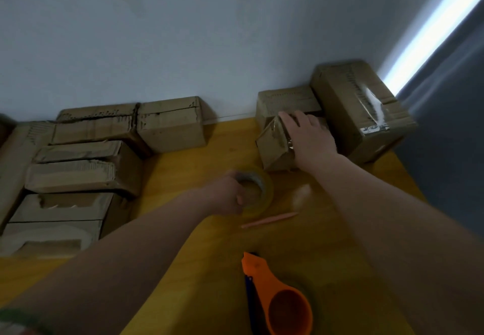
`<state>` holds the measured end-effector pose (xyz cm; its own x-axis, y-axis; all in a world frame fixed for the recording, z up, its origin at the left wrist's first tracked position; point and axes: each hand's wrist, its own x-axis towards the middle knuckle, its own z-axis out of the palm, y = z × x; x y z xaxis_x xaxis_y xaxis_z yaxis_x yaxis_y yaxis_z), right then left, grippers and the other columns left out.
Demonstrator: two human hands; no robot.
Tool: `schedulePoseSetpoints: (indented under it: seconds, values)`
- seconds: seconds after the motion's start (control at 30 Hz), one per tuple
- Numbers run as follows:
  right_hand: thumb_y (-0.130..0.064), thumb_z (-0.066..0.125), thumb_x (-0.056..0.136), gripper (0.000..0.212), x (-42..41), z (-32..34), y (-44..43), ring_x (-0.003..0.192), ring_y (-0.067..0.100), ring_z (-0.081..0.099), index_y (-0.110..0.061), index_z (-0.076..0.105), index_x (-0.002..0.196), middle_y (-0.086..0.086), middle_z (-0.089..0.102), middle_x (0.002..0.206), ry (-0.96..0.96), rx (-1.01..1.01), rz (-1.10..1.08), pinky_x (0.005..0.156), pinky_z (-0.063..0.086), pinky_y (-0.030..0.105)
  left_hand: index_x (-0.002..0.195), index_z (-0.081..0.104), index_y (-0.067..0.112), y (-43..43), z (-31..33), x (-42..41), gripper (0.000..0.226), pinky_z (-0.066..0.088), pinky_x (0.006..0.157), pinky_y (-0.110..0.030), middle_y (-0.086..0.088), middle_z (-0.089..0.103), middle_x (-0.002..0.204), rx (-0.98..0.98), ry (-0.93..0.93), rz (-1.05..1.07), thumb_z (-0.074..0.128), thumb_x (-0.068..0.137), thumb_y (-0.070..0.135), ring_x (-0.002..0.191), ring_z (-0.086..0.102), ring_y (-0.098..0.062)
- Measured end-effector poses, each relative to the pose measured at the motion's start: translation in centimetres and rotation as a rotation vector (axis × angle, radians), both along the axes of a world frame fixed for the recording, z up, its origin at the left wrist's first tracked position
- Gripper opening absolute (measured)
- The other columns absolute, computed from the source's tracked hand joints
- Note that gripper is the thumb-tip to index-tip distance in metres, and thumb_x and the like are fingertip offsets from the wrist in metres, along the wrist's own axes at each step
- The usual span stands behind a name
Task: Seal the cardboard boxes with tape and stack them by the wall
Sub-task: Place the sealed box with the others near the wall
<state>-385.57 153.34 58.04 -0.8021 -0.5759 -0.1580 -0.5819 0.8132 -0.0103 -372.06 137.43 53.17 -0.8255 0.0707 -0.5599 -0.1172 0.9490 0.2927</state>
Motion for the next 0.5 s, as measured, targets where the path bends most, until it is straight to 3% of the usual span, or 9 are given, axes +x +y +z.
schedulePoseSetpoints:
  seconds: [0.17,0.27,0.33,0.4,0.5]
  values:
    - [-0.019,0.076,0.077,0.103,-0.1,-0.1,-0.3,0.139,0.034,0.023,-0.027,0.006,0.153,0.012,0.015,0.154,0.052,0.109,0.025,0.104,0.037,0.047,0.097,0.072,0.02,-0.2,-0.1,0.5,0.016,0.047,0.095,-0.04,-0.003,0.029,0.146,-0.025,0.012,0.007,0.065,0.087,0.031,0.113,0.051,-0.023]
    - [-0.02,0.072,0.081,0.1,-0.1,-0.3,-0.2,0.139,0.034,0.021,-0.028,0.003,0.153,0.012,0.012,0.155,0.042,0.151,0.02,0.103,0.038,0.046,0.097,0.074,0.022,-0.2,-0.2,0.9,0.02,0.046,0.096,-0.042,-0.001,0.023,0.15,-0.048,0.01,-0.004,0.063,0.087,0.036,0.116,0.048,-0.026]
    - [-0.018,0.069,0.084,0.094,0.0,-0.6,-0.1,0.138,0.035,0.022,-0.027,0.005,0.153,0.012,0.012,0.155,0.068,0.149,0.017,0.098,0.042,0.045,0.104,0.071,0.022,-0.3,-0.2,1.3,0.022,0.042,0.1,-0.037,-0.004,0.018,0.155,-0.007,0.042,0.01,0.062,0.089,0.035,0.127,0.042,-0.027]
    - [-0.013,0.065,0.086,0.078,0.4,-0.9,0.0,0.13,0.035,0.032,-0.023,0.02,0.148,0.016,0.024,0.147,0.137,0.112,0.001,0.087,0.045,0.041,0.117,0.061,0.024,-0.4,-0.1,1.5,0.03,0.039,0.098,-0.032,-0.006,0.017,0.156,0.05,0.074,0.104,0.064,0.089,0.034,0.137,0.033,-0.025]
    - [-0.009,0.056,0.092,0.042,1.0,-1.1,0.2,0.109,0.032,0.052,-0.013,0.038,0.13,0.017,0.046,0.126,0.121,-0.038,-0.113,0.066,0.041,0.034,0.145,0.033,0.019,-0.5,-0.1,1.5,0.067,0.034,0.104,-0.033,-0.007,0.023,0.154,0.108,0.07,0.281,0.066,0.089,0.034,0.139,0.028,-0.025]
